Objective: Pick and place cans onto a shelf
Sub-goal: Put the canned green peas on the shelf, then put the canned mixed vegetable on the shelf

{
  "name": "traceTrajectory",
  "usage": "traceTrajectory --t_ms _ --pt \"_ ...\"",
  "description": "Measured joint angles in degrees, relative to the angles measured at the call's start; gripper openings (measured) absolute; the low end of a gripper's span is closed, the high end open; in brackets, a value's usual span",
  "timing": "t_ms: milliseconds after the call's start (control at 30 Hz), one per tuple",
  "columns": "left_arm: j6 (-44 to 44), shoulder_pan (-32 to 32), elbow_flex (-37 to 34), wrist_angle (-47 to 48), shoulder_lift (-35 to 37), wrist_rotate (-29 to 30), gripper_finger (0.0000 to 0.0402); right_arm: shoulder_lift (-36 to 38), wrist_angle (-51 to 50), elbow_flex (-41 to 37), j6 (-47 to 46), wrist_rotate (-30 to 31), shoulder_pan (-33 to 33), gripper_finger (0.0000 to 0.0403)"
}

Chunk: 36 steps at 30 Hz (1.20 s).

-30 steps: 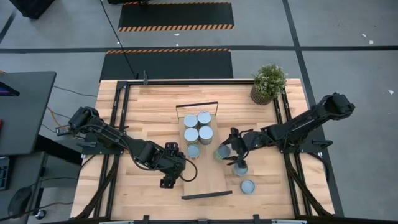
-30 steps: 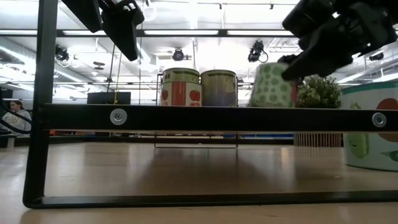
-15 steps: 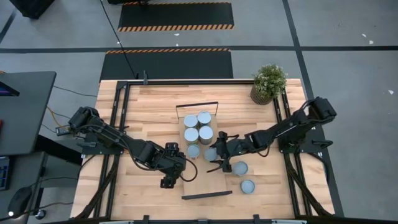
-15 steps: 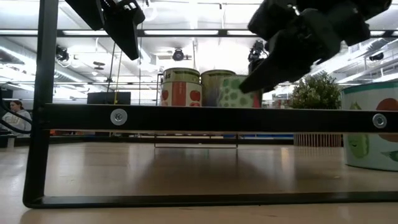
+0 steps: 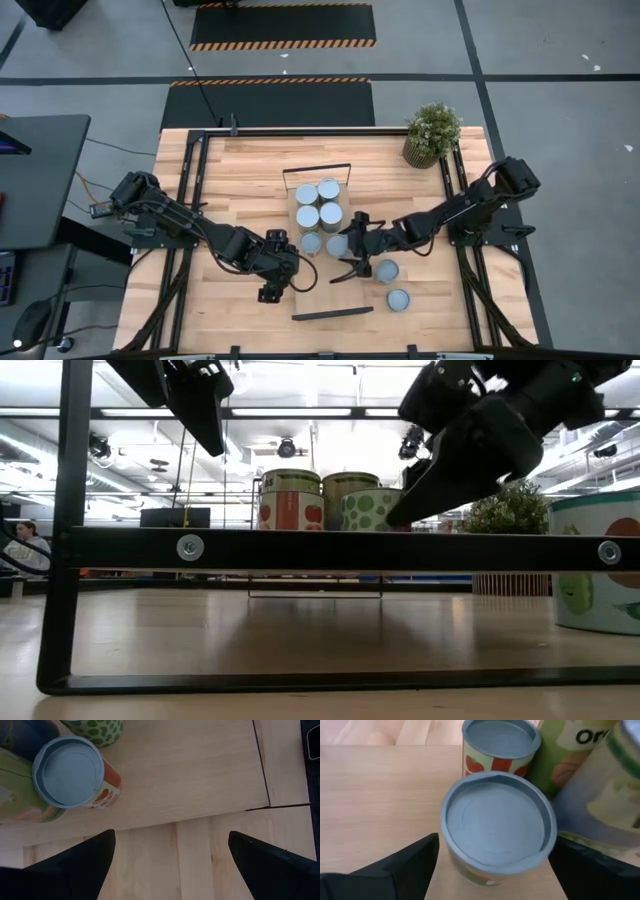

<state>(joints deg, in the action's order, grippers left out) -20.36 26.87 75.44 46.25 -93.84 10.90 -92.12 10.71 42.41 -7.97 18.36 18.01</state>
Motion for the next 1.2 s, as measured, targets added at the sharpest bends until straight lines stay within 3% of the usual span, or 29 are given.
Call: traceTrajectory --t_ms 400,567,767,1000,1200 --pt "-0.02 0.0 0.0 -0.1 0.0 0.0 0.0394 5.27 -4.47 -0.02 2.45 11.04 4.72 0.0369" --pt "-0.02 0.0 0.0 -0.1 0.0 0.0 0.0394 5.52 -5.31 -0.72 4.0 12.21 6.46 0.0369" --pt "-0.02 0.0 0.0 -0.13 0.0 0.0 0.0394 5.52 0.81 -4.92 4.29 17.23 6.01 0.037" --pt "-0.02 0.0 0.0 -0.12 0.0 0.0 0.0394 5.55 2.15 -5.49 5.83 17.96 5.43 0.037" --pt "-0.02 0.0 0.0 -0.14 0.0 0.0 0.0394 12.5 -7.6 -4.92 5.14 12.73 6.13 0.037"
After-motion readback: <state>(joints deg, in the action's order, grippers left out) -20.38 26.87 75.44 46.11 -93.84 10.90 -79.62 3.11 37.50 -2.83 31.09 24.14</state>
